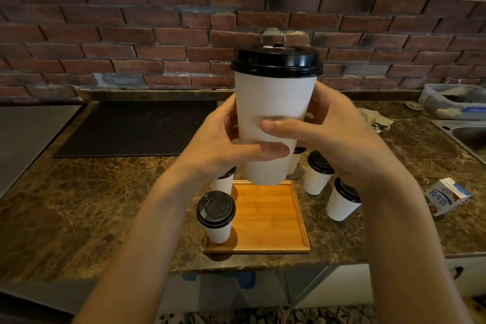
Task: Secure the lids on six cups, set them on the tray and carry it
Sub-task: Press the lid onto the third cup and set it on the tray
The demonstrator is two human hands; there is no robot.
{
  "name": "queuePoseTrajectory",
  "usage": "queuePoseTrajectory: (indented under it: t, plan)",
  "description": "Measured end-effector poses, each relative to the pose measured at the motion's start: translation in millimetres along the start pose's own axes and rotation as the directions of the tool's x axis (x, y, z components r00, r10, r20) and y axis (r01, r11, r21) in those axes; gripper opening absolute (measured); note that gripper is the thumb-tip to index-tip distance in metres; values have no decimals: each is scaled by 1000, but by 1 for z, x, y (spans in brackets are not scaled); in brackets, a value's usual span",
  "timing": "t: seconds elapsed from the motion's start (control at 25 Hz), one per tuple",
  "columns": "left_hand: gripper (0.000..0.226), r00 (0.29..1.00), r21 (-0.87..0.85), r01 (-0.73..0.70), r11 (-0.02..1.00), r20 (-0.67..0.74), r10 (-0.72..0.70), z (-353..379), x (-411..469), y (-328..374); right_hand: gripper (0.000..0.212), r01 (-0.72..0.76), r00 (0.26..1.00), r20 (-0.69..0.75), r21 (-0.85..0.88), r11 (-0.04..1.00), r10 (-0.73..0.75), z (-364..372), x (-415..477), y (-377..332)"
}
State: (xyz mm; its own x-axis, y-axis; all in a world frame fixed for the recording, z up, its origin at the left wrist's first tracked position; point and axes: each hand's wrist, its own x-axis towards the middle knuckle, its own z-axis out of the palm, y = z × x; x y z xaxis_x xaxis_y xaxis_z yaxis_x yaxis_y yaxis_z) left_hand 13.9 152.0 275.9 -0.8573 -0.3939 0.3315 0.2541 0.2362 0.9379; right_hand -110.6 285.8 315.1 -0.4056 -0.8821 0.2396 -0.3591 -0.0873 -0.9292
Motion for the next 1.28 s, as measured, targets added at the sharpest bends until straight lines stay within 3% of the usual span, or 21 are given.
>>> queuePoseTrajectory:
  t: [0.28, 0.56, 0.92, 1.16, 1.28]
  plan:
    - [75, 977, 77, -50, 996, -203, 65, 19, 3, -3, 84, -48, 967, -254, -95, 994, 22, 15, 4, 3]
    - [84, 974, 85, -7, 996, -224, 26, 22, 4, -10, 79, -60, 957, -289, -95, 994, 30, 20, 3, 7]
    - [61, 1000, 16, 9, 1000, 27, -9, 0, 6, 0, 74, -35, 996, -80, 42, 998, 38, -2, -1, 4]
    - [73, 976, -126, 85, 988, 208, -57, -6, 2, -6, 62, -94, 992, 101, 157, 983, 78, -11, -3, 10]
    - [72, 974, -122, 78, 989, 220, -49, -6, 1, -8, 60, -93, 989, 128, 171, 981, 72, -11, -4, 11]
